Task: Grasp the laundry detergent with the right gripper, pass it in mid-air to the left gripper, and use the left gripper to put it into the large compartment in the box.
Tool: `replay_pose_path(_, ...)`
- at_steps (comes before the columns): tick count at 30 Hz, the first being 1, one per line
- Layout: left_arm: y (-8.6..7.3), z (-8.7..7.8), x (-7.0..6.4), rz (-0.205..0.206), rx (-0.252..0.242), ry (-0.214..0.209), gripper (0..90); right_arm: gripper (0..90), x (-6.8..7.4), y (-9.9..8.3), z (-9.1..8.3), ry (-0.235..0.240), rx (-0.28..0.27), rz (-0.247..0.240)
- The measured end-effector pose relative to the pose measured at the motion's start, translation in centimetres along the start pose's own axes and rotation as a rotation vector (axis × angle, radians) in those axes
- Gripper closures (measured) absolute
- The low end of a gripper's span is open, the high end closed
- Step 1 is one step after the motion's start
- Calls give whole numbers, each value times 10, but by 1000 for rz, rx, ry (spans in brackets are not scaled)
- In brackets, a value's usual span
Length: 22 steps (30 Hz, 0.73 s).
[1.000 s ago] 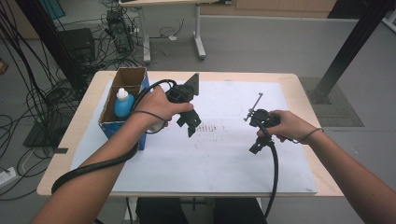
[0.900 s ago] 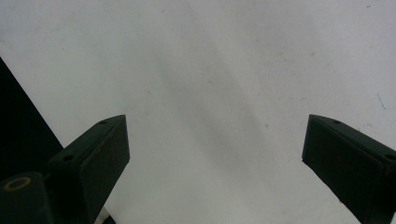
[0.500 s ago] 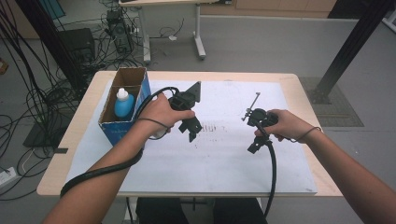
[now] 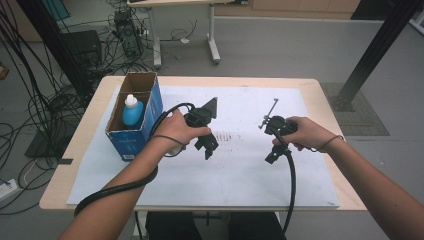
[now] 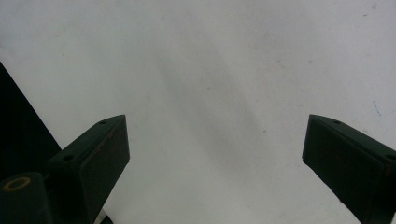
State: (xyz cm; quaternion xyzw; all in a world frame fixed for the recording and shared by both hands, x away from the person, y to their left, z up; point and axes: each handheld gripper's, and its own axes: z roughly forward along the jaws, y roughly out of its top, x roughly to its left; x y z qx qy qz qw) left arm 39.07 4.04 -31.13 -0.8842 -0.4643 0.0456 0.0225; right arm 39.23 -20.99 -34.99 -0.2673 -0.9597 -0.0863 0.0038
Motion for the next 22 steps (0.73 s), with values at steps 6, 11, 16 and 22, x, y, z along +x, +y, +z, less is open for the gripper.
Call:
replay_pose_path(6,-1,2,0,0,9,-5,59,73,0,0,0,-1,-2,0)
replay_pose_path(11,-1,3,0,2,12,-10,59,73,1,0,0,1,-1,2)
replay_pose_path(16,-1,3,-1,5,12,-13,59,73,2,-1,0,2,-3,5)
replay_pose_path(22,-2,4,-3,6,13,-15,59,74,2,-2,0,1,-3,2)
